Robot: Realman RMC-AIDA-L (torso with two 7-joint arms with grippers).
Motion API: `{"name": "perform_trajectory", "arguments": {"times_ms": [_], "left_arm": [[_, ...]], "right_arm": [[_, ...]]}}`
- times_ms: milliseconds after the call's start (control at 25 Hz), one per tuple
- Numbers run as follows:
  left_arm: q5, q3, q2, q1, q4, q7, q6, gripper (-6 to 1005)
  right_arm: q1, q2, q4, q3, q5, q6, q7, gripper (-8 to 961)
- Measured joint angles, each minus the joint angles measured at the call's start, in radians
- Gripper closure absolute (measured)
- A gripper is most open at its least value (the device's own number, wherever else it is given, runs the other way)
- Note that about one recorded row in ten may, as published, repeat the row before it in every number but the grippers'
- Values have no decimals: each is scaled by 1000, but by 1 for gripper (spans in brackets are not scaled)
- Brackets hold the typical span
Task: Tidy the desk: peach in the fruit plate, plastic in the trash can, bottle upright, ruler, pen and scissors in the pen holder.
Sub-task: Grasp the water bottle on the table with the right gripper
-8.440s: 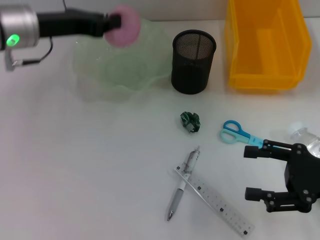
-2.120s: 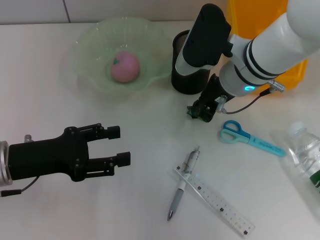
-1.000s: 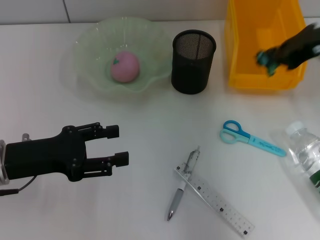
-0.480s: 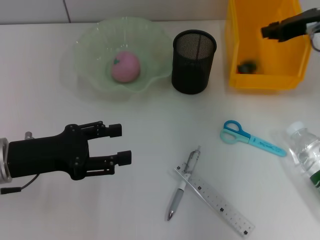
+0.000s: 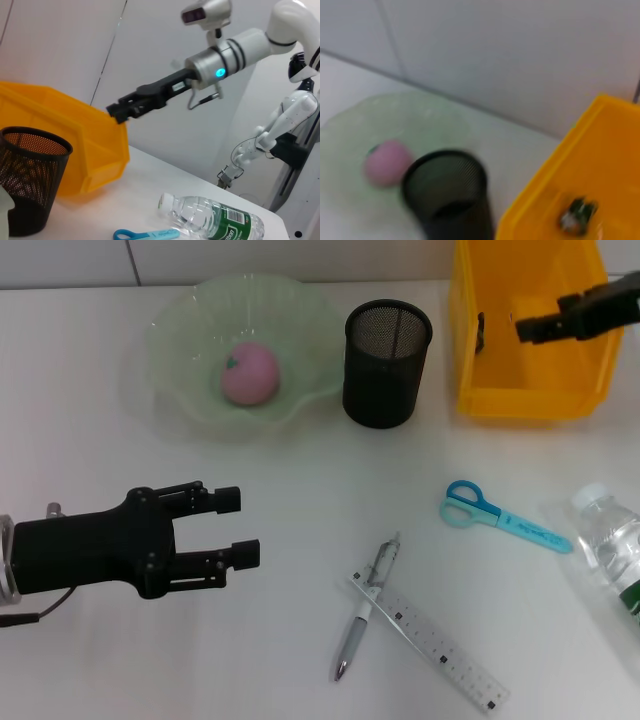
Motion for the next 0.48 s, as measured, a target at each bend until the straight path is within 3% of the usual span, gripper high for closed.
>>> {"name": "perform_trajectory", "arguments": {"times_ms": [80,120,360,480], "left_arm": [[0,-1,1,0,0,0,0,265],[-1,-2,1,0,0,0,-1,265],[-2,-3,3,-1,0,0,-2,269],[-2,-3,4,-2,0,0,-5,270]], "right_arm": [[-14,0,-48,0,-3,-48,16,276],[-44,1,-137,-4,-9,-150,54,201],[-117,15,-328,-12,-78,-372,148,197],[-141,16,-363,-16,-103,-415,178,195]]}}
